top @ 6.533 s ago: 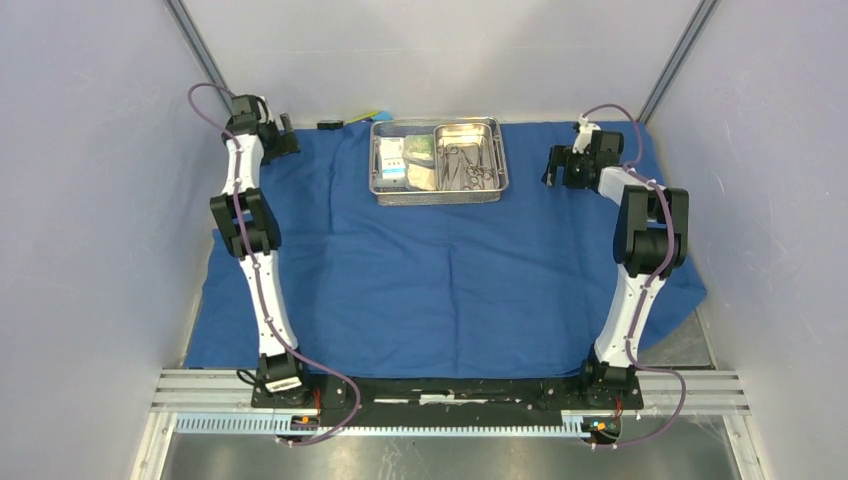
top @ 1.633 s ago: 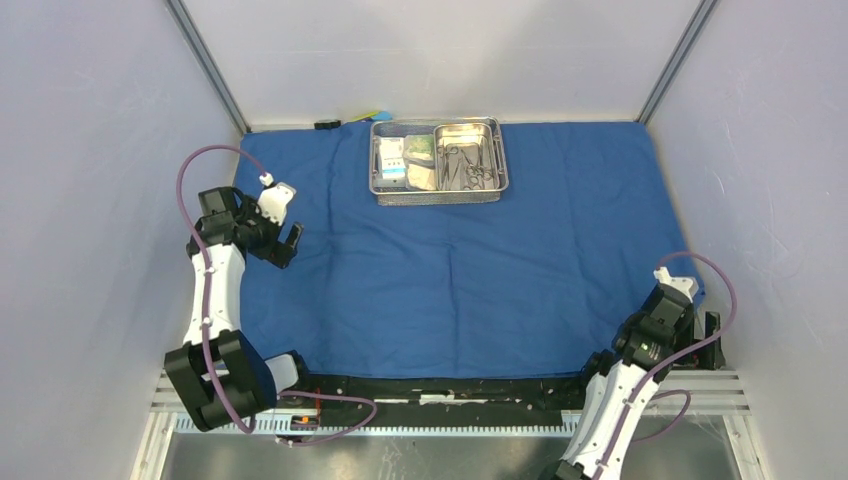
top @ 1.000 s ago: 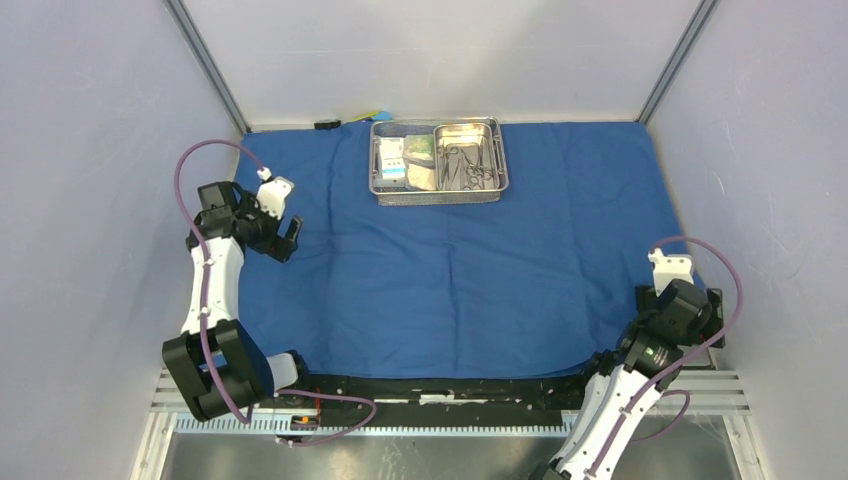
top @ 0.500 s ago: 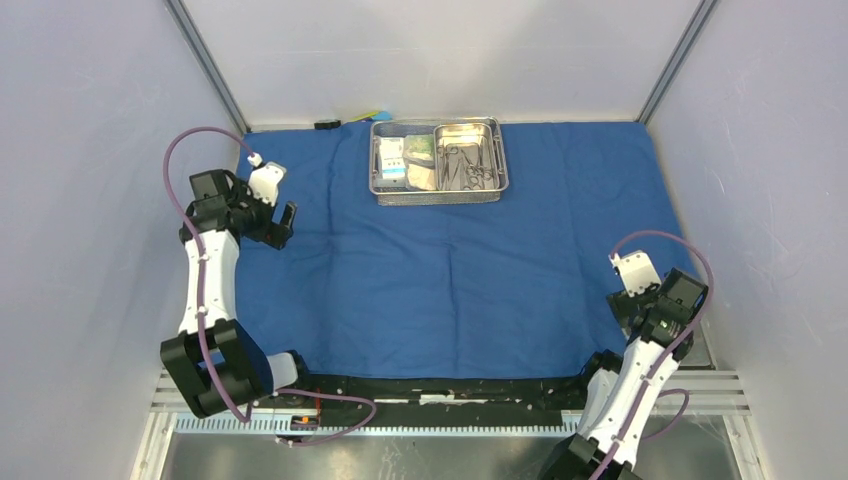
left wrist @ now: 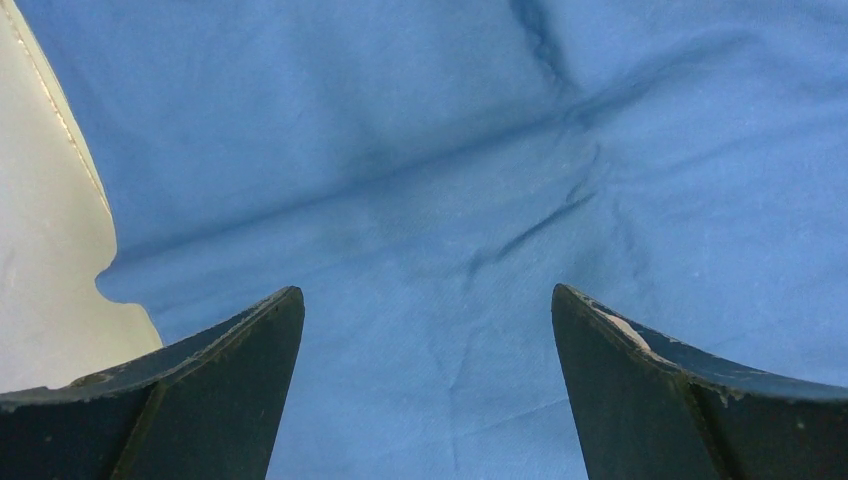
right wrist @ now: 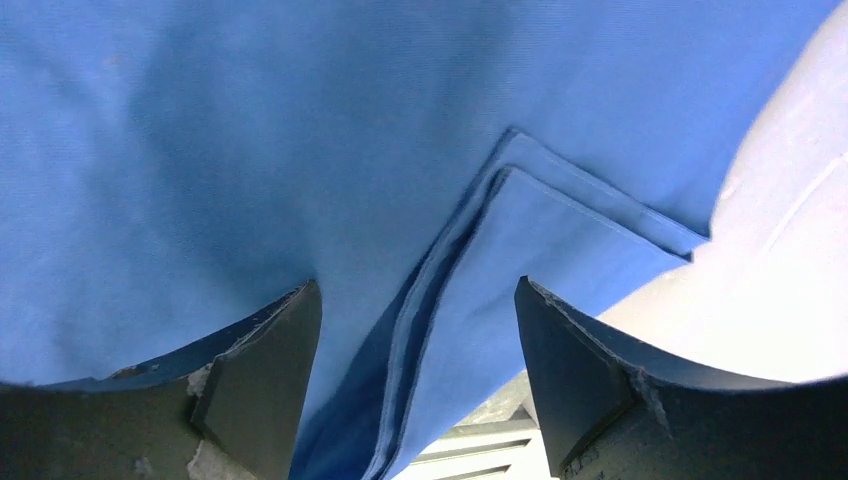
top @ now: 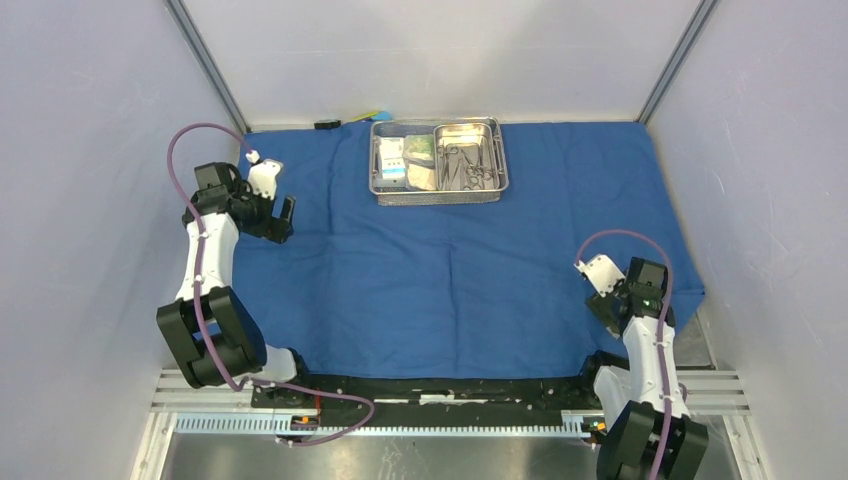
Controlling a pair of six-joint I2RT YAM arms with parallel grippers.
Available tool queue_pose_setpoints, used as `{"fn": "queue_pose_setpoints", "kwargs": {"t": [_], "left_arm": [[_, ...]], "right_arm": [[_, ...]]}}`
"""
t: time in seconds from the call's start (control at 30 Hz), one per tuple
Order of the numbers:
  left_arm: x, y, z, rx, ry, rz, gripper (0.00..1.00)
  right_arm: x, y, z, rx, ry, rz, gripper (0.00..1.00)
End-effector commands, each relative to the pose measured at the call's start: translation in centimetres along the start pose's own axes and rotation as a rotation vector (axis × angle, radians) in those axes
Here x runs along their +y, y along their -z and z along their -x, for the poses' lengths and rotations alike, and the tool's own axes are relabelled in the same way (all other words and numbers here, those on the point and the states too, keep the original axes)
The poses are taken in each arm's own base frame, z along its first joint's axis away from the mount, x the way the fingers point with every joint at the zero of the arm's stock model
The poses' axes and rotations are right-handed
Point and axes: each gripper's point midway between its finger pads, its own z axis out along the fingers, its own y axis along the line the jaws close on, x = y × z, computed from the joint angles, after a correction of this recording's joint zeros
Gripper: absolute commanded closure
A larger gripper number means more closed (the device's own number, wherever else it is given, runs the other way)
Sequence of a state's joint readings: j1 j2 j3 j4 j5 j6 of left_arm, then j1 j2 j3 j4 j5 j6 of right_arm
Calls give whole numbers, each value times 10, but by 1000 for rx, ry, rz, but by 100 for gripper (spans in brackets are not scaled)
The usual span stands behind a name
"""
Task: Open and lay out the surgical kit
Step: Smooth out the surgical kit at the center of the board.
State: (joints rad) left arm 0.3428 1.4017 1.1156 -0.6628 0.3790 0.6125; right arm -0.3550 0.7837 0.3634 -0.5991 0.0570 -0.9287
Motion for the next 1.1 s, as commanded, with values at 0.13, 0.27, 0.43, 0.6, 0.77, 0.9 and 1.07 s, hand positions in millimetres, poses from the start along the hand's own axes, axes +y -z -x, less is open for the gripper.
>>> {"fn": "queue_pose_setpoints", "kwargs": {"t": [0.13, 0.27, 0.43, 0.6, 0.77, 0.9, 1.07], "left_arm": [[8, 5, 10, -11, 62, 35, 0], [9, 6, 8, -2, 60, 43, 0], [12, 7, 8, 2, 53, 55, 0], [10, 6, 6, 5, 56, 51, 0], [10, 9, 7, 1, 52, 59, 0], [10, 11, 8, -7, 46, 62, 0], [10, 10, 5, 2, 43, 64, 0]], "right_arm": [[-46, 7, 9, 12, -57, -181, 26], [-49, 8, 11, 20, -76, -180, 28], [-33, -7, 3, 49, -70, -119, 30], [-26, -16, 2, 53, -88, -100, 32], [-28, -20, -11, 121, -109, -104, 42], [-26, -21, -24, 168, -127, -76, 52], [-27, -19, -24, 163, -139, -71, 64]]}}
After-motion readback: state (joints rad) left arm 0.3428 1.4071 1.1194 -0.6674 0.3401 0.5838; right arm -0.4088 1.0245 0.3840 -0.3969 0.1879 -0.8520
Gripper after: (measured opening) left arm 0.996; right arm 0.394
